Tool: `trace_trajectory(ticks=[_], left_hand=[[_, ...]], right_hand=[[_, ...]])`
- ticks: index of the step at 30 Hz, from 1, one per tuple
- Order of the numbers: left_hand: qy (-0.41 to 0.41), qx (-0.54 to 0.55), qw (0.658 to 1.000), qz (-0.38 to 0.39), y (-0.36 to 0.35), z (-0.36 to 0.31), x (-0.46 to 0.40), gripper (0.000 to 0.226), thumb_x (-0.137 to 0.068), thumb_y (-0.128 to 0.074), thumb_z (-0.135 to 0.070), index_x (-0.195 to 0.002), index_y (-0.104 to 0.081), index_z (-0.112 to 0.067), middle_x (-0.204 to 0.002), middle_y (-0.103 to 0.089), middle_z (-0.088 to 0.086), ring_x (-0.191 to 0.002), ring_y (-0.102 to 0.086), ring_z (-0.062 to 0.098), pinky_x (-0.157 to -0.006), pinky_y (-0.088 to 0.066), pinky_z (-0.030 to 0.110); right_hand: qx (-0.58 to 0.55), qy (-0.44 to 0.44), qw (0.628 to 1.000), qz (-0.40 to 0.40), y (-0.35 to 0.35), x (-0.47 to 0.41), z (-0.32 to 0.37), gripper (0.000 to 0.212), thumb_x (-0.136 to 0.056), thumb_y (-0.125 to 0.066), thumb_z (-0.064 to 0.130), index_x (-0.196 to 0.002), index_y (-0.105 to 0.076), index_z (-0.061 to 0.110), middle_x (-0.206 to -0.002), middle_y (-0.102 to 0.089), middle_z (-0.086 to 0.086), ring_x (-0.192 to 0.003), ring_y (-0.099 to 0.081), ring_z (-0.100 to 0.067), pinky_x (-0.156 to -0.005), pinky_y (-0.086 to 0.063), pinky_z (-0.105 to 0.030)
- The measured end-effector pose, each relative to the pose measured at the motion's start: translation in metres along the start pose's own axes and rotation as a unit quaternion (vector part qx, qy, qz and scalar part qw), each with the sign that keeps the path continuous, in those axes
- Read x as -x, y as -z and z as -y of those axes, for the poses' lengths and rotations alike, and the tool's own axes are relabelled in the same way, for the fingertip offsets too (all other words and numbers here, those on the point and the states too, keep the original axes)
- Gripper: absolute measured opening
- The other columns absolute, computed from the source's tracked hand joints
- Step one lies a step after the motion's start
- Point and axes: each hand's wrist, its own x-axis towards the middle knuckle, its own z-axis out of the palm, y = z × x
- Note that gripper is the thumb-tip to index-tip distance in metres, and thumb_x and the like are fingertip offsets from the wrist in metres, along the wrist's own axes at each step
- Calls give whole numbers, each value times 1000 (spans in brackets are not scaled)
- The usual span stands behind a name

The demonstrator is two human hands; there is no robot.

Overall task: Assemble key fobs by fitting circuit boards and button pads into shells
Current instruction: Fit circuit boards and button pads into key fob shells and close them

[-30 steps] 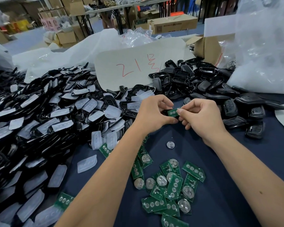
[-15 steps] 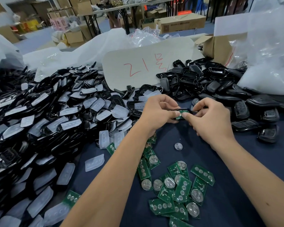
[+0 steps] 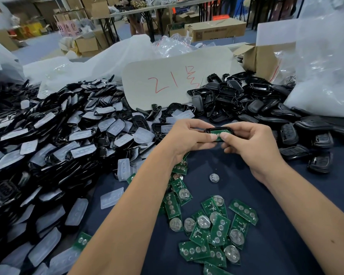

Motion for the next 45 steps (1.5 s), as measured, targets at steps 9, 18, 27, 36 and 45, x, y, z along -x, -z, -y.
trace_trajectory(ticks=[9,18,27,36,45], left_hand=[[-4,-14,1000,-19,-4,1,0,16,-88,-73,10,-86,-71,-6,-83,-73,12,-72,-74,20,-69,-61,22],[-45,-73,994,-72,-4,1,-4,18,-85,-76,9,-83,-69,-8,-84,-71,14,-67,-72,18,-75,-64,29],[-39,-70,995,-65,-2,1,-4,15,-86,-75,8,-86,-70,-6,-77,-72,10,-65,-72,18,-68,-61,22],[-44,-155,986,-42,13,-25,9,14,-86,-79,1,-90,-68,-6,-76,-67,11,-59,-63,15,-66,-57,27],[-47,-208,926,-312,158,-71,51,23,-94,-69,-4,-87,-80,-23,-80,-70,0,-49,-57,6,-54,-50,19]], right_hand=[[9,1,1000,-19,2,-2,-5,24,-90,-76,-2,-82,-79,21,-77,-77,-9,-61,-68,-18,-55,-54,-24],[-77,-63,995,5,3,-6,2,21,-104,-61,10,-90,-76,5,-78,-75,-9,-63,-71,-22,-55,-58,-26],[-32,-39,999,5,5,-6,-4,12,-96,-72,4,-87,-78,10,-75,-75,-8,-60,-69,-16,-54,-56,-23],[57,52,996,-47,-17,-4,-4,10,-92,-79,14,-85,-76,20,-70,-75,-4,-56,-72,-21,-56,-62,-39],[345,288,885,118,-121,-32,25,18,-100,-65,13,-114,-76,14,-102,-76,2,-96,-65,-15,-88,-54,-35]])
